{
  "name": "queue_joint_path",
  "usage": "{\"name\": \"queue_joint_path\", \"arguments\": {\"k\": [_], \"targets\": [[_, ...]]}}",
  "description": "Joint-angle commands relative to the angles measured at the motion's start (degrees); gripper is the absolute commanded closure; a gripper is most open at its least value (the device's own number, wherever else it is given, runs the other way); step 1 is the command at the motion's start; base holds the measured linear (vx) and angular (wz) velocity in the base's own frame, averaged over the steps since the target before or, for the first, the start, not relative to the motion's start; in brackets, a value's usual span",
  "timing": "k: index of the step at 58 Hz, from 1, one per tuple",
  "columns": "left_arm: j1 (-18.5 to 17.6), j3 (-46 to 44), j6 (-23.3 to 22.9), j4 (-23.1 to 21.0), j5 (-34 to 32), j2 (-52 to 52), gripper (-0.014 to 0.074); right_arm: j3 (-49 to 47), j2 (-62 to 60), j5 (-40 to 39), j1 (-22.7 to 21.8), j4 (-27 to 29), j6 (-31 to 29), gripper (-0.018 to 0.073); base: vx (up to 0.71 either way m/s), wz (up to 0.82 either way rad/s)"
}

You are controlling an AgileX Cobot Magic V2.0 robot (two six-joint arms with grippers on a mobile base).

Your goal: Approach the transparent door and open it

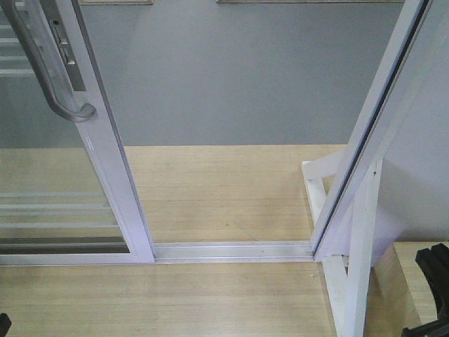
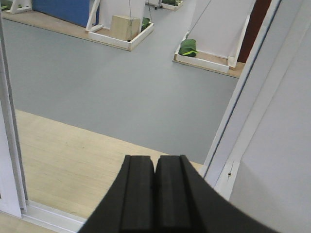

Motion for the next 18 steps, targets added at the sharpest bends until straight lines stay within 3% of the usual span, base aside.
{"name": "queue_joint_path", "arguments": {"k": [1,18], "targets": [[-0.17,1.28,-0.09,-0.16,-4.16,-0.74,0.0596,0.83,-0.80,-4.56,-1.46,-0.26,-0.39,0.0560,0.00,0.00],[-0.17,1.28,-0.09,-0.16,-4.18,-0.74,0.0596,0.83,-0.80,-4.56,-1.55,-0.27,-0.39,0.0560,0.00,0.00]]}}
